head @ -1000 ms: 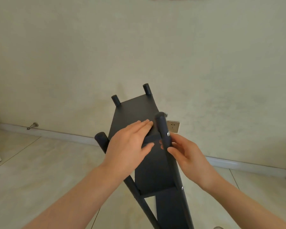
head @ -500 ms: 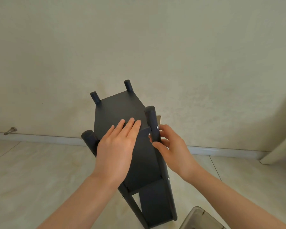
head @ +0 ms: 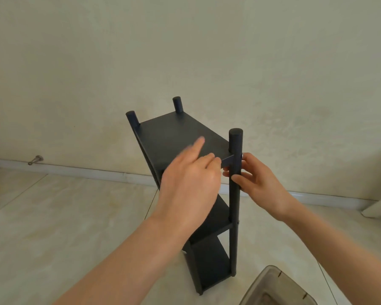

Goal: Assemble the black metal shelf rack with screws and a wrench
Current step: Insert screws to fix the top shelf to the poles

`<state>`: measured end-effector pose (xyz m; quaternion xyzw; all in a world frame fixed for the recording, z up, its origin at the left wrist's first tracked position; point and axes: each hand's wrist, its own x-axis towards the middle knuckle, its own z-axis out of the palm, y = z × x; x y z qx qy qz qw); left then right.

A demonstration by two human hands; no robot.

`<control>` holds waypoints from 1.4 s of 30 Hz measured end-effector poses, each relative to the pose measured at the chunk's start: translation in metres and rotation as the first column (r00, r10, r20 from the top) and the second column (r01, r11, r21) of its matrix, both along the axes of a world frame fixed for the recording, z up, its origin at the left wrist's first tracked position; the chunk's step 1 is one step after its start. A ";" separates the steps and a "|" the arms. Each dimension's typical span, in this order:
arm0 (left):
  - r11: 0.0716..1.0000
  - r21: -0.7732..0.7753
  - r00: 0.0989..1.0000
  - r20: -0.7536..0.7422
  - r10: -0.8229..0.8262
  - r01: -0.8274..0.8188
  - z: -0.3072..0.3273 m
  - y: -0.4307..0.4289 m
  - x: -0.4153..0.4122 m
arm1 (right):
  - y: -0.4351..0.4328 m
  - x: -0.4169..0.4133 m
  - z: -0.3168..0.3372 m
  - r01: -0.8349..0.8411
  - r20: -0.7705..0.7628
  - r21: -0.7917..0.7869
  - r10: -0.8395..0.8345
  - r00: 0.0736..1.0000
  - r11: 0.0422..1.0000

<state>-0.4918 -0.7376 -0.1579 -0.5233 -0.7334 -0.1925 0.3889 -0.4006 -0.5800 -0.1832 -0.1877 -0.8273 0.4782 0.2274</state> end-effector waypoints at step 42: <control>0.819 0.574 -0.682 0.594 -0.427 -0.013 -0.026 0.009 -0.019 | 0.052 -0.014 -0.018 0.238 -0.053 -0.189 -0.252 0.966 0.953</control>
